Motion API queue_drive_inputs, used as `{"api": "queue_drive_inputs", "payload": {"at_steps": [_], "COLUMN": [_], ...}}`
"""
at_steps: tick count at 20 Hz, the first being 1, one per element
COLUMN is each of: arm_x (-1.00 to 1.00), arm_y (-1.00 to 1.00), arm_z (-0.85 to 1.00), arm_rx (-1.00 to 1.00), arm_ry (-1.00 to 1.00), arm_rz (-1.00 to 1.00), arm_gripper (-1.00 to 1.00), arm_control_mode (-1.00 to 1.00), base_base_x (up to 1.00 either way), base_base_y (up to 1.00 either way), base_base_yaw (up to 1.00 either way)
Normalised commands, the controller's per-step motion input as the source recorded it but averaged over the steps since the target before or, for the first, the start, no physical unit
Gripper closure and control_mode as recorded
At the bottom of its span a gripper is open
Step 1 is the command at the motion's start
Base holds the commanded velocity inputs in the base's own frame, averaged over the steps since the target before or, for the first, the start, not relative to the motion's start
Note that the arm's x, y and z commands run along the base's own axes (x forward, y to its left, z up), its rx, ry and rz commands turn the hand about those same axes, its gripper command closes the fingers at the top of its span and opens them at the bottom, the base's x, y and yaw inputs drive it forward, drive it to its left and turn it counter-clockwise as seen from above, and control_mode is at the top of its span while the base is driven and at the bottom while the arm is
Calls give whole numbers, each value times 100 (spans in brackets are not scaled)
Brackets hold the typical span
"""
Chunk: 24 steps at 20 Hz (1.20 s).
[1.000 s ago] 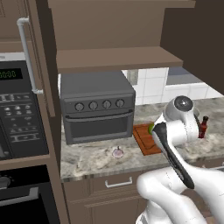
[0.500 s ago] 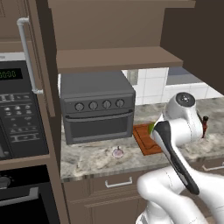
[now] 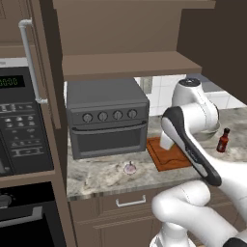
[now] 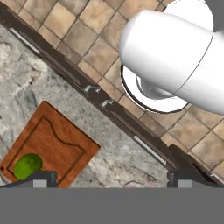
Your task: Open the cabinet. Place the bowl and condiment on the counter. Then place the lime and garlic on the cutting board.
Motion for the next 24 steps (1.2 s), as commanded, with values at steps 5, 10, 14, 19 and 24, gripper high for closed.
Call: {"api": "queue_drive_inputs", "payload": {"at_steps": [5,10,14,19,24], "arm_x": [-31,-33,-44,-27,-19], "arm_y": [22,16,21,8,2], "arm_z": [-2,-16,-27,-5,0], "arm_rx": [0,0,0,2,10], "arm_ry": [29,25,8,0,0], "arm_rz": [4,3,0,0,-4], "arm_gripper": [-100,-100,-100,-100,-100], "arm_control_mode": [-100,-100,-100,-100,-100], "base_base_x": [0,0,0,0,0], "base_base_y": [0,0,0,0,0], "base_base_yaw": [0,0,0,0,0]}}
